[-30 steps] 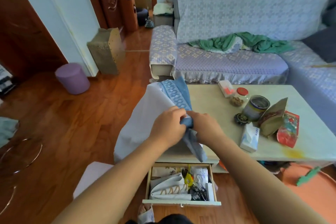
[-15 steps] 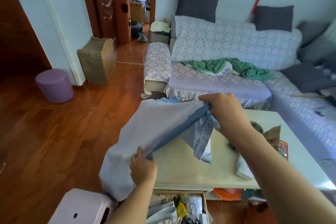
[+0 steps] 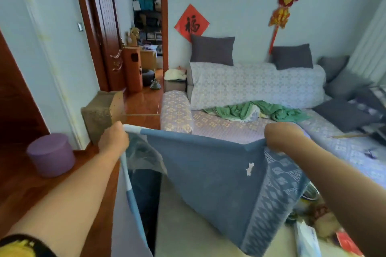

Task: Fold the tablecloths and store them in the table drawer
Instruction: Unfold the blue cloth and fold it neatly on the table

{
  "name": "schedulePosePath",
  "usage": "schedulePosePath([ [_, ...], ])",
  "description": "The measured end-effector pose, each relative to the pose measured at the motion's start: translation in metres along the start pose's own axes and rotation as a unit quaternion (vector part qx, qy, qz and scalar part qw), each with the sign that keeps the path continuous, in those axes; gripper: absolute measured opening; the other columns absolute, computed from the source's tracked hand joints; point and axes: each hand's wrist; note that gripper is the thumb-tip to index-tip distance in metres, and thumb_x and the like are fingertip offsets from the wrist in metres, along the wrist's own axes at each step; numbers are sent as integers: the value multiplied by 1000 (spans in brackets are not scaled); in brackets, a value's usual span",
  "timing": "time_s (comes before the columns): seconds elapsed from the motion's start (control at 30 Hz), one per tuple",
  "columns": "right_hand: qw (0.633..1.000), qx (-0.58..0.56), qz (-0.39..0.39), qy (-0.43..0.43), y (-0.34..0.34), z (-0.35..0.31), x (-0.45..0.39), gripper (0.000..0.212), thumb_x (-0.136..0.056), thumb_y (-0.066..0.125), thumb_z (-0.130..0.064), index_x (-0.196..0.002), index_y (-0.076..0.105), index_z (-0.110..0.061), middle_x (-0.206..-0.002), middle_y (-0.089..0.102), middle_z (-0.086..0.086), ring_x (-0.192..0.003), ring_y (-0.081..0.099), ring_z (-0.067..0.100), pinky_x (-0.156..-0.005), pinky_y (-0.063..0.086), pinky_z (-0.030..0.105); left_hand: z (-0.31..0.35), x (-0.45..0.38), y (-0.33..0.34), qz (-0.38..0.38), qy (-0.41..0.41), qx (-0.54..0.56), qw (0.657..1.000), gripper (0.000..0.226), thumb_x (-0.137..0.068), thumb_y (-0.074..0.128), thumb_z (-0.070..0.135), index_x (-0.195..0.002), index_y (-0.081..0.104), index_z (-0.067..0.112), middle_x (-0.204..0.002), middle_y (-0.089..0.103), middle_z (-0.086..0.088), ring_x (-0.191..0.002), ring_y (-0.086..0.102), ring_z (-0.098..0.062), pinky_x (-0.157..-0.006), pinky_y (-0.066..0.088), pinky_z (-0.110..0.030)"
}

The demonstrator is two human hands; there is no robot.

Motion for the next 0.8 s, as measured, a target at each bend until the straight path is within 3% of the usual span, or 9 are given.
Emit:
schedulePosePath([
  [0.1,1000,-13,-13,7,-20,-17,-39,32,-93,52,-8,-123,62,-8,-98,60,7,-94,59,29,-80,50,37,17,-67,-31,-72,27,-115,990,27,-96,48,16,-118,63,15,-103,64,-10,-93,63,-30,-74,50,-39],
  [0.13,999,-46,16,23,-33,-17,-50,32,-94,50,-7,-124,60,-7,-110,62,10,-101,61,31,-82,50,38,23,-87,-45,-61,24,-115,991,27,-95,48,18,-117,64,16,-101,63,-9,-90,62,-29,-74,49,-39],
  [0.2,977,-115,168,60,-74,-4,-64,30,-94,47,-4,-120,61,-6,-118,63,16,-107,63,35,-79,48,38,53,-110,-93,9,20,-63,998,25,-97,45,23,-112,64,16,-104,64,-10,-89,61,-31,-76,51,-40],
  [0.33,834,-214,497,105,-163,43,-46,24,-87,51,0,-107,64,-6,-102,66,22,-91,65,46,-68,45,42,123,-100,-197,227,60,167,958,27,-107,40,17,-112,64,7,-110,65,-19,-95,60,-37,-75,40,-37],
  [0.43,770,-283,570,41,-180,69,-9,28,-82,51,-4,-103,68,-10,-100,64,19,-84,61,45,-72,50,45,142,-69,-227,249,109,259,927,27,-108,39,16,-110,62,2,-111,63,-23,-93,53,-32,-75,32,-32],
  [0.47,774,-289,563,21,-175,76,2,29,-80,50,-5,-101,70,-12,-99,65,18,-85,60,43,-73,51,44,141,-60,-227,239,130,251,929,26,-108,39,17,-105,61,3,-104,60,-22,-91,51,-30,-75,33,-32],
  [0.53,825,-260,501,-6,-154,89,21,29,-77,49,-5,-95,71,-14,-98,67,17,-85,58,39,-71,48,41,132,-38,-220,202,172,213,940,24,-107,41,17,-102,61,5,-96,55,-14,-91,52,-32,-75,34,-33],
  [0.63,881,-176,438,-28,-101,118,45,17,-80,54,-8,-87,67,-15,-89,66,14,-75,54,34,-66,47,39,104,-1,-205,190,195,169,947,24,-105,47,14,-107,66,1,-102,64,-22,-93,56,-39,-77,37,-37],
  [0.8,941,-22,325,-90,12,166,99,24,-83,50,-10,-95,65,-25,-87,59,-1,-89,60,29,-68,48,37,63,94,-166,157,179,121,964,22,-101,53,8,-109,72,1,-107,69,-24,-101,62,-42,-80,38,-35],
])
Point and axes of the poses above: each hand's wrist, its own x-axis away from the middle knuckle, its own y-axis out of the palm, z = x × y
